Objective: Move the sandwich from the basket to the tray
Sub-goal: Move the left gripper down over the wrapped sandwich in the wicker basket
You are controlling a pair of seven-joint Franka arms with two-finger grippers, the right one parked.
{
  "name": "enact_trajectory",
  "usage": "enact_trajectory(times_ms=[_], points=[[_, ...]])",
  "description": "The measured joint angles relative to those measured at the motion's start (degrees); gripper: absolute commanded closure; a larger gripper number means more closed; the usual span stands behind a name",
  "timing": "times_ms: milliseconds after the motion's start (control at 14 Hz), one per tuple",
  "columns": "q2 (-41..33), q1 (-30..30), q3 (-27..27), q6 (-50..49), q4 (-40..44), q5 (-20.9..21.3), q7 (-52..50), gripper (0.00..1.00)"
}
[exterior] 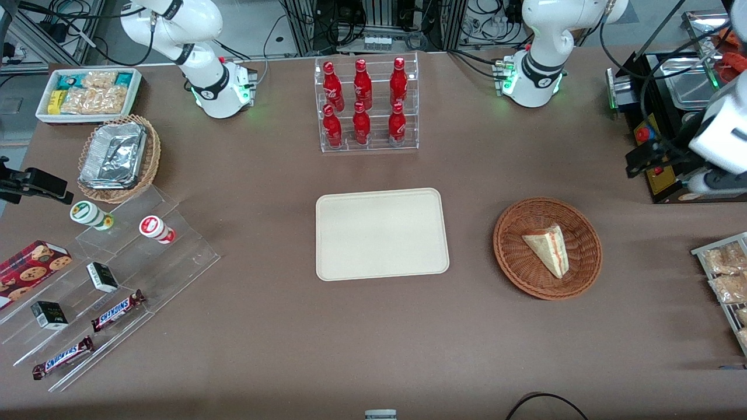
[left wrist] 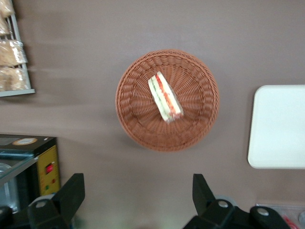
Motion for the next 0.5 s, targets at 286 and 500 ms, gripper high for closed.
enact_trajectory(times_ms=[286,500], points=[[-0.94,-0.01,-0.03,19.71,-16.28,-1.90,-9.29,0.00],[-1.88,-0.01,-0.06,33.25,-27.14,-2.09,-15.78,0.00]])
